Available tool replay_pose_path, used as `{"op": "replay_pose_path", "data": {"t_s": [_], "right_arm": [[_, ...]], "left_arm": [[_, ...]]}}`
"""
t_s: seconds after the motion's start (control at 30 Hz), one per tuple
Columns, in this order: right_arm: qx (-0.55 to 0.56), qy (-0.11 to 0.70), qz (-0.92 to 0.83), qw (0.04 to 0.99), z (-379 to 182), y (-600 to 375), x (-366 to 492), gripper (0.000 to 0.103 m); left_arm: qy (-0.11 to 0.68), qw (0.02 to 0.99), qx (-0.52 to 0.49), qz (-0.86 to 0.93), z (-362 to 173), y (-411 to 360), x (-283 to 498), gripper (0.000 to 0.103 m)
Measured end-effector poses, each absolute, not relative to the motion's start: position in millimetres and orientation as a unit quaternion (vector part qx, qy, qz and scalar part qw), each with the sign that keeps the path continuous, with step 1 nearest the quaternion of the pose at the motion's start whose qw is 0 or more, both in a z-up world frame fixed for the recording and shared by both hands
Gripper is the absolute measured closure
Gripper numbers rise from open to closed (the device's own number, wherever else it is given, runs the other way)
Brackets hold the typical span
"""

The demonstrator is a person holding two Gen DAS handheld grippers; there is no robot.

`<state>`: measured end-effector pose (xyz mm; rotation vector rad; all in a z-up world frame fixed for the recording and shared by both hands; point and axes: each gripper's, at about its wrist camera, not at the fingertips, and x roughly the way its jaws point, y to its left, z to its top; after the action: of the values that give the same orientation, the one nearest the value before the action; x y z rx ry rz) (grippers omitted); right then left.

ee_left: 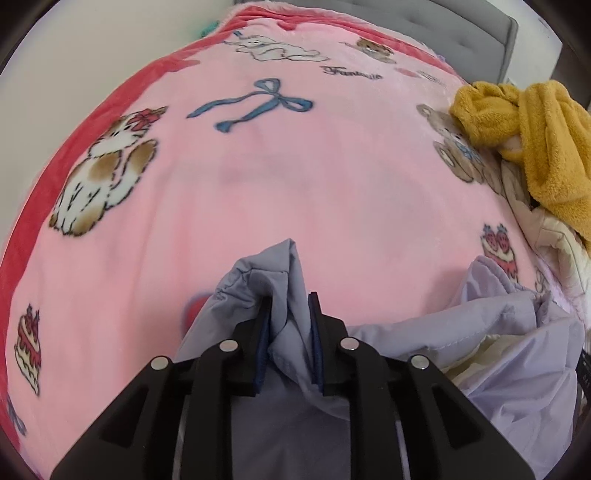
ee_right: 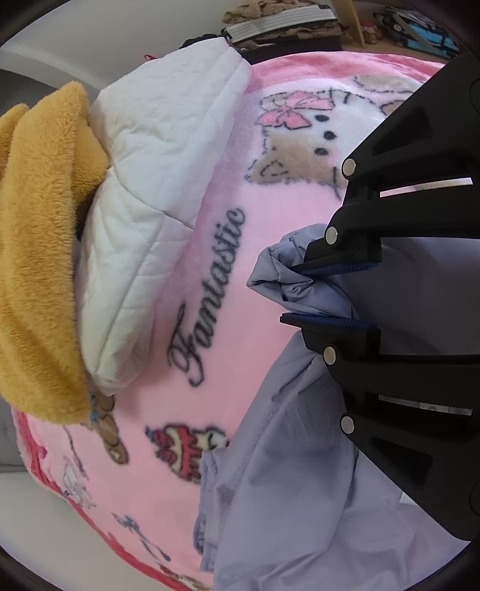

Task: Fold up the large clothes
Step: 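Lift the jacket edge with both tools and fold it over the body, then release the jacket and press the folded bundle flat with both tools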

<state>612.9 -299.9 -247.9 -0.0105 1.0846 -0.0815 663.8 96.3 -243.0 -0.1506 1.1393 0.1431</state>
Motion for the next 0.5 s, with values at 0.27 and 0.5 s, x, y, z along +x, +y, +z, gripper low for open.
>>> {"op": "replay_pose_path", "data": {"t_s": [0.27,0.5], "right_arm": [[0.122,0.469,0.021,0.874,-206.2,-334.5,590.9,0.046],[0.094,0.454,0.015,0.886,-184.4,-332.2,577.3,0.008]], "left_arm": [[0.518,0.854,-0.049,-0.001,-212.2,97.2,660.4,0.053],[0.484,0.875,-0.012,0.012,-182.7,102.4,654.1,0.005]]}}
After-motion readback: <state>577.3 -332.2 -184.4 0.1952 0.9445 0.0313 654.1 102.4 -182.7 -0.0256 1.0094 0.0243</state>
